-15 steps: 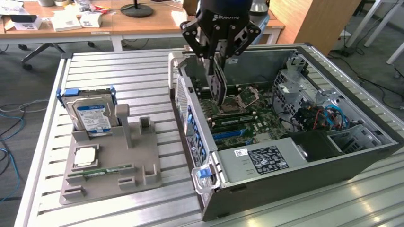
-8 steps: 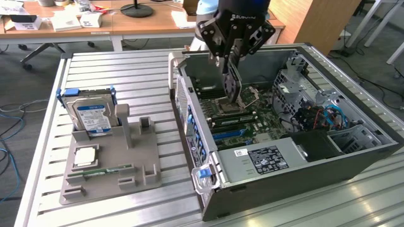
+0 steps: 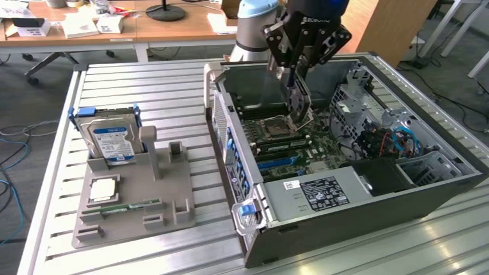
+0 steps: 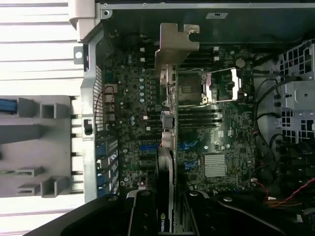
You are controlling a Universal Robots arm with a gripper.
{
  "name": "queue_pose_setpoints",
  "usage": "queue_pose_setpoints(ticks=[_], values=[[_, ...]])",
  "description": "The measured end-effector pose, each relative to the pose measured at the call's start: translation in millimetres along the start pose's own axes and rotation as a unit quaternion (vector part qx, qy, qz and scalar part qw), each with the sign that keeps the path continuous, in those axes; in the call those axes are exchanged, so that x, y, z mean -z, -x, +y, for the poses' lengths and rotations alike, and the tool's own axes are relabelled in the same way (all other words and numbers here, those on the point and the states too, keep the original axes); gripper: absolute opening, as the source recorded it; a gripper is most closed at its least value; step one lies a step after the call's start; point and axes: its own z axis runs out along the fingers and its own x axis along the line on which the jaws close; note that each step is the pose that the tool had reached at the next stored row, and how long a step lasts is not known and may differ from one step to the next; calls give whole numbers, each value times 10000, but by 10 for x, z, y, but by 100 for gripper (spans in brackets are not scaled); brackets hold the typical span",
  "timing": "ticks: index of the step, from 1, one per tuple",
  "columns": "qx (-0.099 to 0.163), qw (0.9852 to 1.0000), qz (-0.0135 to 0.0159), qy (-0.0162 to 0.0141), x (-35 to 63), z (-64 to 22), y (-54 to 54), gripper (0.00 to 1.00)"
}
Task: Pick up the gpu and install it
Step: 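Pick up the gpu and move the gpu toward the slot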
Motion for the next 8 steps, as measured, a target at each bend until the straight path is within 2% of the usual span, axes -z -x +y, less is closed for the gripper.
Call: queue_pose_setpoints(ticks=[8], values=[[0, 10000, 1, 13, -11, 23, 293, 26]])
